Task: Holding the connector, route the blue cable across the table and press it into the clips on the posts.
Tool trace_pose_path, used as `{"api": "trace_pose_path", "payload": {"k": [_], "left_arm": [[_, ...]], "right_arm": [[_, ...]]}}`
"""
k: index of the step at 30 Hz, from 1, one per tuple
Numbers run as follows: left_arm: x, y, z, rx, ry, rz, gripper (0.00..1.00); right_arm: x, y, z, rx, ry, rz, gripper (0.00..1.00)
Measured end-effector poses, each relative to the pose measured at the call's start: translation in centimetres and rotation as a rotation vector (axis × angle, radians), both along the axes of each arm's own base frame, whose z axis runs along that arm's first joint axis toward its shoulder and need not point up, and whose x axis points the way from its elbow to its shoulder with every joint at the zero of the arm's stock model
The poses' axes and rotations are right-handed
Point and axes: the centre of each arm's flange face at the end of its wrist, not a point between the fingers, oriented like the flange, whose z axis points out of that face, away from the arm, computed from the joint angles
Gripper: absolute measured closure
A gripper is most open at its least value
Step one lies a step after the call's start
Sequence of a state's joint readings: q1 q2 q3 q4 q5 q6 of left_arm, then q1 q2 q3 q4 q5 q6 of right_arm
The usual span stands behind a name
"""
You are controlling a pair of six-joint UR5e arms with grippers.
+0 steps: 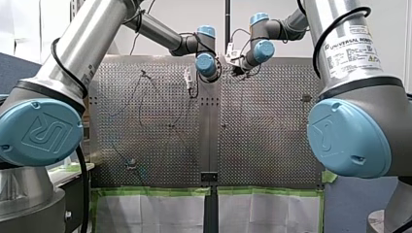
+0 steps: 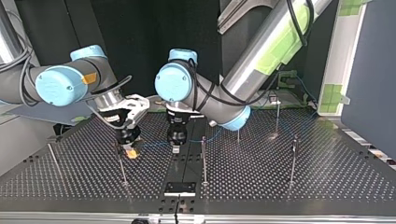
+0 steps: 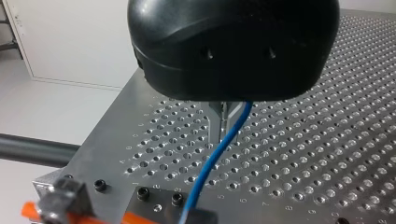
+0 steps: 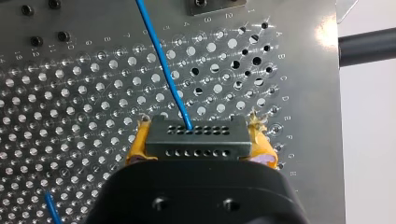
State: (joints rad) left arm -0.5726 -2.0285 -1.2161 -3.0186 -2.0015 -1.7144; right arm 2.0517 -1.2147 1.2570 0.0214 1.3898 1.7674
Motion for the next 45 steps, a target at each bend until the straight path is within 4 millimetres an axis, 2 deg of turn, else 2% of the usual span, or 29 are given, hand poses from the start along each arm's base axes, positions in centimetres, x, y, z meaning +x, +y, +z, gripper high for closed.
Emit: {"api": "trace_pose_path", "payload": {"k": [7,13,29,37,45], "left_arm": [[-0.4,0.1,-0.3,0.008,0.011,0.027,1.00],[-1.0,0.5,-1.8,0.028,0.041,0.061,1.00],[-3.3,-0.4,-6.2,0.026,0.053,0.036,1.00],[-3.6,0.3,-8.9,0.014,0.055,0.038,1.00],[-4.7,0.5,-11.7,0.013,0.055,0.028,1.00]], "right_arm": [[0.1,0.1,0.0,0.001,0.000,0.001,1.00],[0.0,0.1,-0.7,0.012,0.007,-0.003,1.00],[0.0,1.4,-5.8,0.092,0.059,0.002,1.00],[-0.2,1.6,-7.7,0.115,0.079,0.000,1.00],[-0.8,1.8,-10.6,0.136,0.091,-0.009,1.00]]}}
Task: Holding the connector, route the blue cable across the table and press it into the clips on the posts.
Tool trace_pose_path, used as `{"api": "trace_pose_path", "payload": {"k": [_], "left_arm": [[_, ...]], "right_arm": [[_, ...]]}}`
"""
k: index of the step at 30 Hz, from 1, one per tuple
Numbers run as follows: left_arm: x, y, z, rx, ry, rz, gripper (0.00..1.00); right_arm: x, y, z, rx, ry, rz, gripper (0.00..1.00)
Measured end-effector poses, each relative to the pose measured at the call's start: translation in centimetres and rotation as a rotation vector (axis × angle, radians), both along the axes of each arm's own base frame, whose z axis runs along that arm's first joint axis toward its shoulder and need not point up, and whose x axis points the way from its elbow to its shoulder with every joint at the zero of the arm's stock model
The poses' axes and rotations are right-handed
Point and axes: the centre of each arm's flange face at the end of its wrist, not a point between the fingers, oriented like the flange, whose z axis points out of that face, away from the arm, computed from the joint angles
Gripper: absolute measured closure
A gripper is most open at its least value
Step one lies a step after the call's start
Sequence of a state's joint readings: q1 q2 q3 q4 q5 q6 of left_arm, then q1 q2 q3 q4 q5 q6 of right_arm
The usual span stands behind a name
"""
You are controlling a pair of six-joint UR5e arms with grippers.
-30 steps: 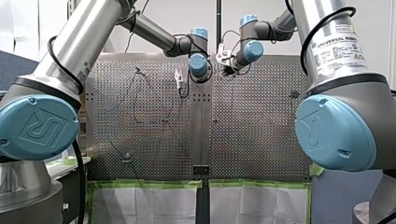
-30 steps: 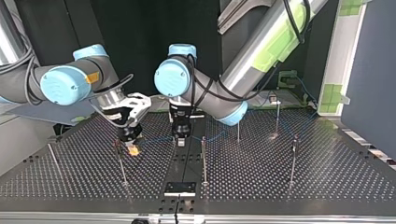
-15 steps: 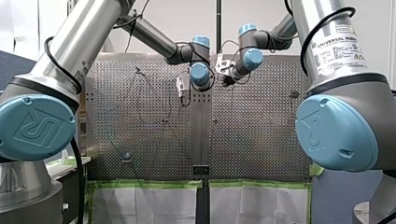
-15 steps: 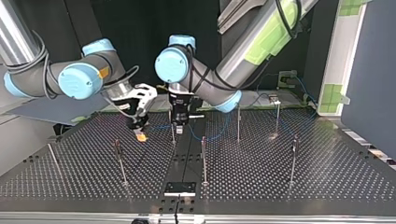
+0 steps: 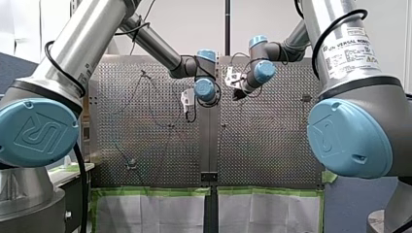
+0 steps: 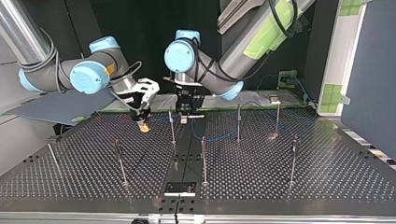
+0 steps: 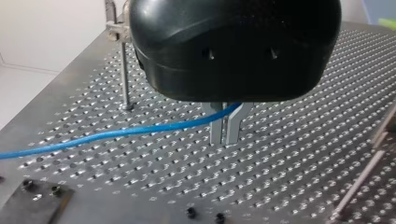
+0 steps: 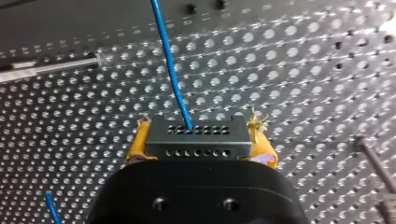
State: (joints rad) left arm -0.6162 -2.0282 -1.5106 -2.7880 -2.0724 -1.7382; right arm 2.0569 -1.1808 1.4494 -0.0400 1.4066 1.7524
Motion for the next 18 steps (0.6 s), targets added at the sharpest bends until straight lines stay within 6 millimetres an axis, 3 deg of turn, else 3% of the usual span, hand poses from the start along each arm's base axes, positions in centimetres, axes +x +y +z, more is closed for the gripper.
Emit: {"api": "trace_pose_path", "payload": {"k": [13,18], "left_arm": [[-1.7,0.9,-4.4,0.008,0.018,-0.045,1.00],[-1.1,0.7,-5.7,-0.009,0.018,-0.076,1.00]], "right_arm": [[-0.4,0.6,-3.2,0.011,0.004,-0.001,1.00],[-0.4,1.0,-4.6,0.009,0.001,0.002,1.00]]}}
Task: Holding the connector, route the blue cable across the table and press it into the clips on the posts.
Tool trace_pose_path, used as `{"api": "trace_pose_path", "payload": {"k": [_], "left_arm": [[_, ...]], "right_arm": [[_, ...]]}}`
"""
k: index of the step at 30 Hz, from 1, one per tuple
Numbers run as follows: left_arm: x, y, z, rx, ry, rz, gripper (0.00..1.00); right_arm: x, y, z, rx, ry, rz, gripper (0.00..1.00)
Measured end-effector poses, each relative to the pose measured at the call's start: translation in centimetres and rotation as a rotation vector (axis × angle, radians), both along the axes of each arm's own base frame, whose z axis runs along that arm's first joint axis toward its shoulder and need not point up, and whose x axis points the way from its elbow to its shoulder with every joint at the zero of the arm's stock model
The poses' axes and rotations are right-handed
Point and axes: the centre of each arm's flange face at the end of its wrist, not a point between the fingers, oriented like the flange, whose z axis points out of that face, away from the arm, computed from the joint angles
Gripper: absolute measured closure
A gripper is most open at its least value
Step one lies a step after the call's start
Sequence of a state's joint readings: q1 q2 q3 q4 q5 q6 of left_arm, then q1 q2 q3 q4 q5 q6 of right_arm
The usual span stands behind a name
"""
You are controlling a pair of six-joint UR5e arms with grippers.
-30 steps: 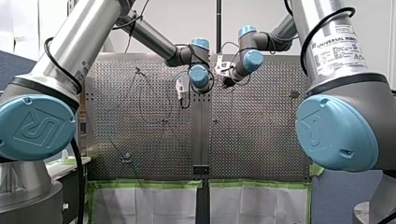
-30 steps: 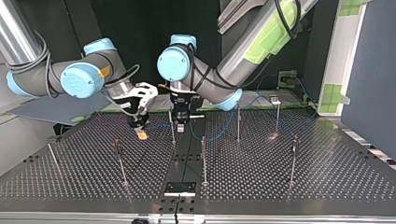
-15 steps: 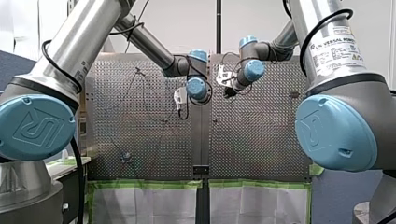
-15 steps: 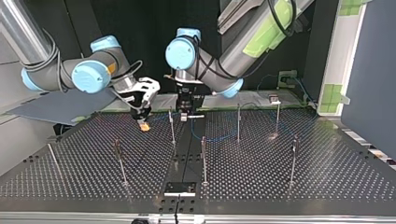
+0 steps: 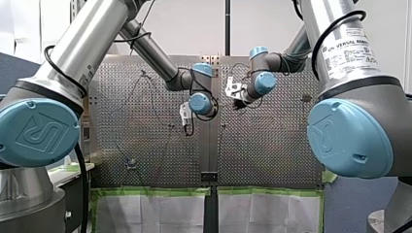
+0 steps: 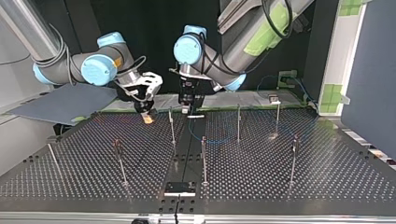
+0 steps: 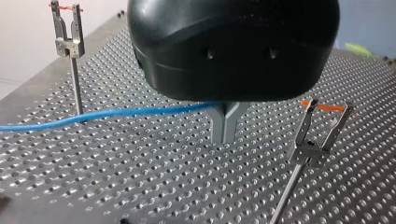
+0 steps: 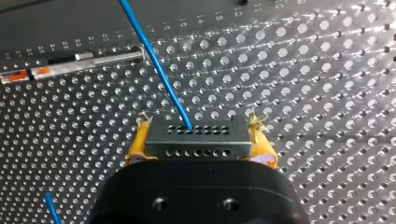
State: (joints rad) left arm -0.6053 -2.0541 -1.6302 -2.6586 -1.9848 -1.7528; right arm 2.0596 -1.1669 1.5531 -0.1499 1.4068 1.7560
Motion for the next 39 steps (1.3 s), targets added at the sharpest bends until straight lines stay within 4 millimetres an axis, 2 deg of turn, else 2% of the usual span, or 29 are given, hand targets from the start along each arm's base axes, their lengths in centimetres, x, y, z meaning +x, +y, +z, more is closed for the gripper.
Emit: {"api": "trace_pose_path", "payload": {"k": [8,17,28,35,39], "left_arm": [[1.6,-1.5,-2.3,-0.032,-0.012,-0.051,1.00],[2.3,-0.5,-4.7,-0.027,0.019,-0.015,1.00],[2.4,-0.6,-5.3,-0.035,0.013,-0.033,1.00],[3.2,-1.0,-7.7,-0.023,0.034,-0.048,1.00],[3.7,-1.3,-8.1,-0.030,0.029,-0.055,1.00]], "right_arm": [[0.0,0.6,-1.9,0.014,0.022,0.007,1.00],[-0.5,0.7,-3.9,0.039,0.047,0.001,1.00],[-1.2,0.8,-6.0,0.035,0.062,-0.013,1.00],[-1.5,0.1,-8.5,0.048,0.090,-0.018,1.00],[-1.8,-0.4,-9.0,0.045,0.086,-0.027,1.00]]}}
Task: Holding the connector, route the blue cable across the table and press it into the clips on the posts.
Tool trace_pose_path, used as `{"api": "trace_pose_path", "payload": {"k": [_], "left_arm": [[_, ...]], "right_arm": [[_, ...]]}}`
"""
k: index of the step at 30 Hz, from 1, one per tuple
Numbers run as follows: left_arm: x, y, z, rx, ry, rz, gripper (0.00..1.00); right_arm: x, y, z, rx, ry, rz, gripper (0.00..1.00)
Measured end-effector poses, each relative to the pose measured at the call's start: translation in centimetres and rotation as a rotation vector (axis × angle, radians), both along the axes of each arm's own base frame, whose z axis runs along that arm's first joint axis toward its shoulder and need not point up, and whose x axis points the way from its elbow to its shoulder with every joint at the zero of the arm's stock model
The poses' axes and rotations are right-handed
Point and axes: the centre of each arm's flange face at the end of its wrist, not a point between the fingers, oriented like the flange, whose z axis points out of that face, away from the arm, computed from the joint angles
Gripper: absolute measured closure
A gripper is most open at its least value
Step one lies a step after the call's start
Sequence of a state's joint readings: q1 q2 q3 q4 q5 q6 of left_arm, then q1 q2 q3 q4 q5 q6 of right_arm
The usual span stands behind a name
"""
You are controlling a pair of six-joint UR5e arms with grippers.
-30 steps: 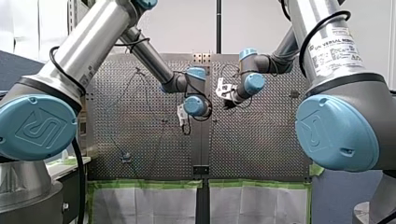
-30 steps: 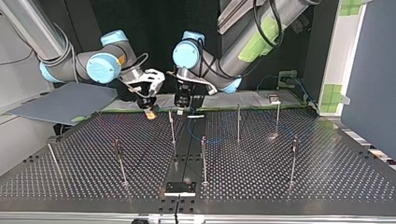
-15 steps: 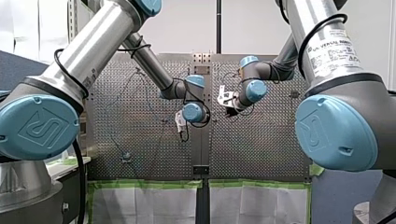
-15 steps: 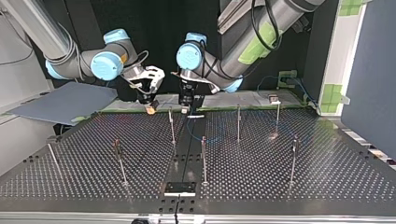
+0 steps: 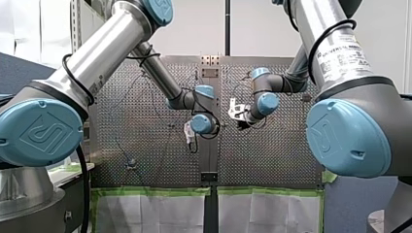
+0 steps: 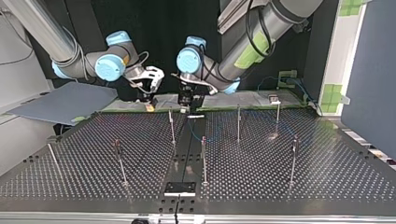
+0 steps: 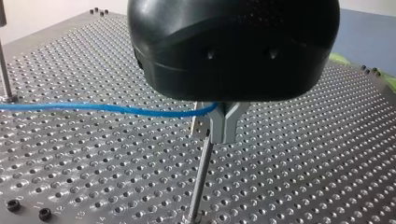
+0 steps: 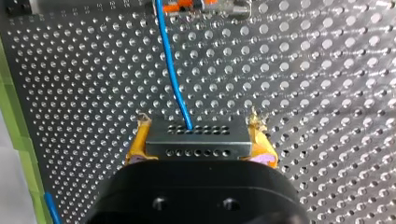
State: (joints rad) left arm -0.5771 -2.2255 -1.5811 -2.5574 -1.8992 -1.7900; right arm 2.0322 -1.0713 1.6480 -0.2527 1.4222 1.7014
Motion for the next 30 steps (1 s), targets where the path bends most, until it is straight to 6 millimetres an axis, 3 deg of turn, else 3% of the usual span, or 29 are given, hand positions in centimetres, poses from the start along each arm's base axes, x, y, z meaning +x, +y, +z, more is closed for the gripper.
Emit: {"api": "trace_pose_path", "payload": {"k": [14,30], "left_arm": [[2.7,-0.3,-1.9,0.000,0.008,-0.001,1.00],[7.1,1.4,0.6,-0.006,-0.016,0.025,1.00]], "right_arm": [[-1.2,-2.4,-1.3,-0.009,-0.033,-0.026,1.00],[-2.7,-5.4,-0.1,-0.030,-0.069,-0.039,1.00]]}}
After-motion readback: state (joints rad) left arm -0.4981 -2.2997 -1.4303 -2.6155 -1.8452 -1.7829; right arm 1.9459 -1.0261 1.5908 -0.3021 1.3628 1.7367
